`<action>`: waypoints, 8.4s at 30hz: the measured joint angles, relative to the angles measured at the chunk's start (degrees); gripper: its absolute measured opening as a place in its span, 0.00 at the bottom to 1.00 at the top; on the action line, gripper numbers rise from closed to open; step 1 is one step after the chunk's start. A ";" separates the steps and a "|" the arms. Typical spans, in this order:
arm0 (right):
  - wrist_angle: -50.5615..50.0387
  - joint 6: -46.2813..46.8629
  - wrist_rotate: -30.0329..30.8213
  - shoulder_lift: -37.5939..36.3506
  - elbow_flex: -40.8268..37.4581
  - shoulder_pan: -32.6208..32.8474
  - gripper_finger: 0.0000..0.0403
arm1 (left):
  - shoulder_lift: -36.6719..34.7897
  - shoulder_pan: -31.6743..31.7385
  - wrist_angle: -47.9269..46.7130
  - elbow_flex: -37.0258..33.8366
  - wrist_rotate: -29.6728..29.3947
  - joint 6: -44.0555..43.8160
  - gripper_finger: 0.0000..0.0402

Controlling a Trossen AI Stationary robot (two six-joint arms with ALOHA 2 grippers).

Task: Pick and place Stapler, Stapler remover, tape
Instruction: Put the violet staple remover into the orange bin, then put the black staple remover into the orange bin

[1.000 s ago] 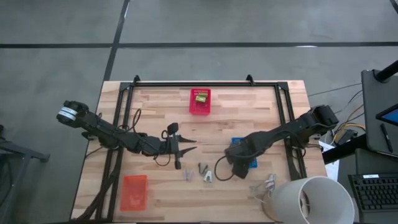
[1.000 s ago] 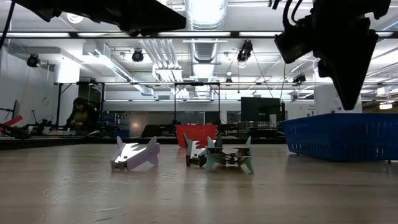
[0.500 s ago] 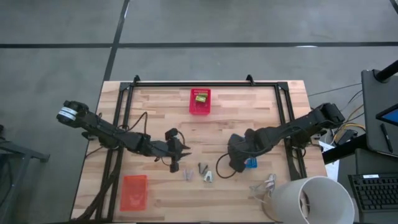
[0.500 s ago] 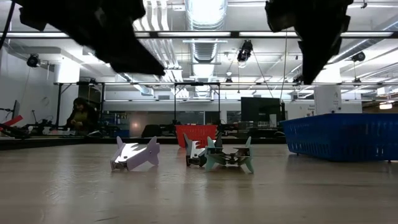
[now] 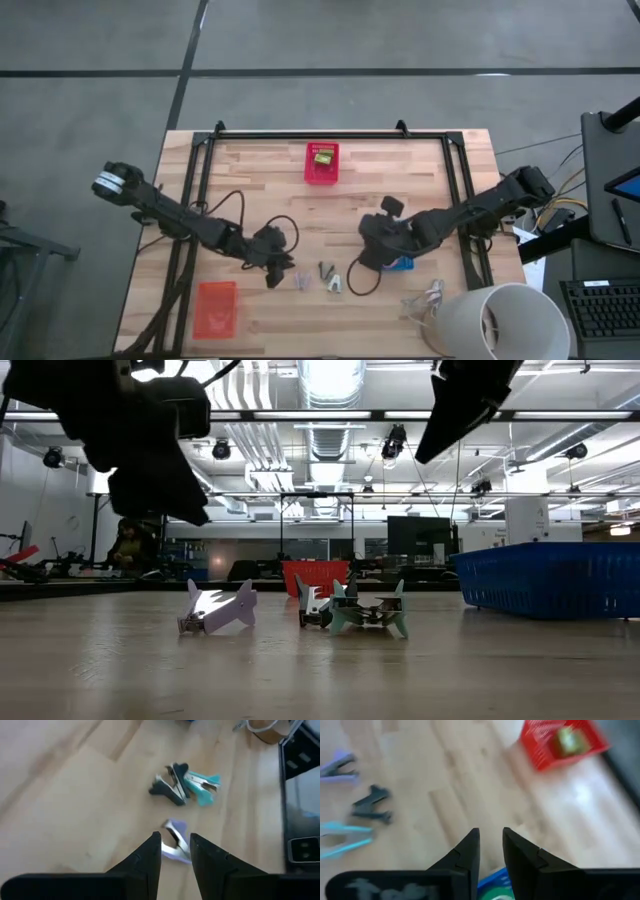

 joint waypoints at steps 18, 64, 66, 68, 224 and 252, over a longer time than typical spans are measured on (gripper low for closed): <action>0.19 -7.33 22.93 0.06 -2.13 8.86 0.21 | 11.04 -3.38 1.69 2.48 -7.93 -22.33 0.26; 6.59 -23.02 25.43 0.08 -3.40 8.84 0.15 | 22.28 -8.65 -19.48 18.86 -14.14 -41.31 0.26; 6.56 -23.00 25.36 0.08 -3.40 8.84 0.16 | 22.36 -8.67 -19.50 18.84 -13.91 -41.31 0.24; 6.55 -22.93 25.33 0.08 -3.40 8.84 0.16 | 22.36 -8.81 -19.50 18.84 -13.89 -41.31 0.22; 8.95 -22.78 24.88 0.08 -6.00 8.72 0.13 | 15.85 -12.37 -16.02 16.87 -44.71 -30.89 0.16; 9.17 -22.84 24.90 0.08 -6.31 8.71 0.13 | 31.48 -5.52 3.03 20.83 -27.82 -24.51 0.43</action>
